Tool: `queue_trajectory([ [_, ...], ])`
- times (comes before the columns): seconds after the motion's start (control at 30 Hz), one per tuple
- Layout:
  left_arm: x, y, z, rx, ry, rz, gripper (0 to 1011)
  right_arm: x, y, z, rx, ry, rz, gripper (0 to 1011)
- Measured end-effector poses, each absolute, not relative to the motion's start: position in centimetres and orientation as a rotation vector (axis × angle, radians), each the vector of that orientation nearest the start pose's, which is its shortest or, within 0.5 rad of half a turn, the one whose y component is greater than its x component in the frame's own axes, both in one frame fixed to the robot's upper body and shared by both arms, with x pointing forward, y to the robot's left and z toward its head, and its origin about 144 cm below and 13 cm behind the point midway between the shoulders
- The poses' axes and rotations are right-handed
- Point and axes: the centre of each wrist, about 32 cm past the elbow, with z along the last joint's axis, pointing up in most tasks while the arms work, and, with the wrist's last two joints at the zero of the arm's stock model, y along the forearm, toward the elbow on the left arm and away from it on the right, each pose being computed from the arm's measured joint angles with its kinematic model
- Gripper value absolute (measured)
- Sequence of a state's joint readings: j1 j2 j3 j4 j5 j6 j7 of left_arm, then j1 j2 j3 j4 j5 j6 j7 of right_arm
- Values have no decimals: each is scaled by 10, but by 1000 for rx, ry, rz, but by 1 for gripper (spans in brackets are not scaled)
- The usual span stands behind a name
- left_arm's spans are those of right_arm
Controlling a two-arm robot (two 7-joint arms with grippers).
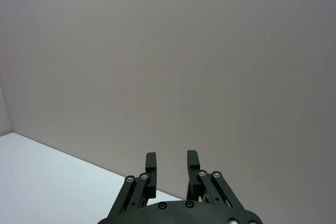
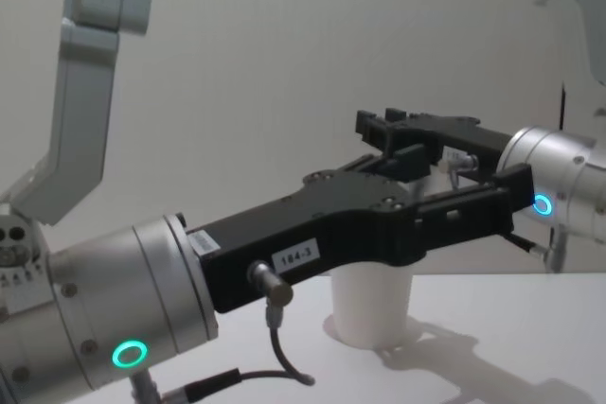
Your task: Place the pen into the pen holder.
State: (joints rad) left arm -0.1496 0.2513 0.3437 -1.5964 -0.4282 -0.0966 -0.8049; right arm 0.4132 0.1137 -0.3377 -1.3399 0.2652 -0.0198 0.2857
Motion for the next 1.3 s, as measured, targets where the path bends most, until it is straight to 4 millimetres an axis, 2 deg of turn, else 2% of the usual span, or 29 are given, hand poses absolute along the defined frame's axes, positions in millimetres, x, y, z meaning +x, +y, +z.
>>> queue_trajectory([
  [0.13, 483, 192, 1182, -216, -78, 425, 1001, 560, -164, 1212, 130, -81, -978, 485],
  [0.27, 483, 192, 1182, -216, -78, 425, 1001, 560, -163, 1212, 128, -78, -976, 555],
  [0.33, 483, 192, 1182, -216, -78, 425, 1001, 561, -163, 1212, 128, -76, -975, 664],
  [0.4, 483, 192, 1182, -216, -78, 425, 1001, 561, -163, 1212, 128, -76, -975, 683],
  [0.47, 483, 192, 1182, -216, -78, 425, 1001, 561, -162, 1212, 127, -75, -975, 781],
  [0.57, 483, 192, 1182, -216, -78, 425, 1001, 561, -162, 1212, 127, -74, -974, 834],
  [0.73, 483, 192, 1182, -216, -78, 425, 1001, 560, -163, 1212, 133, -72, -971, 986],
  [1.3, 483, 192, 1182, -216, -78, 425, 1001, 546, -182, 1220, 185, -71, -1022, 1001],
])
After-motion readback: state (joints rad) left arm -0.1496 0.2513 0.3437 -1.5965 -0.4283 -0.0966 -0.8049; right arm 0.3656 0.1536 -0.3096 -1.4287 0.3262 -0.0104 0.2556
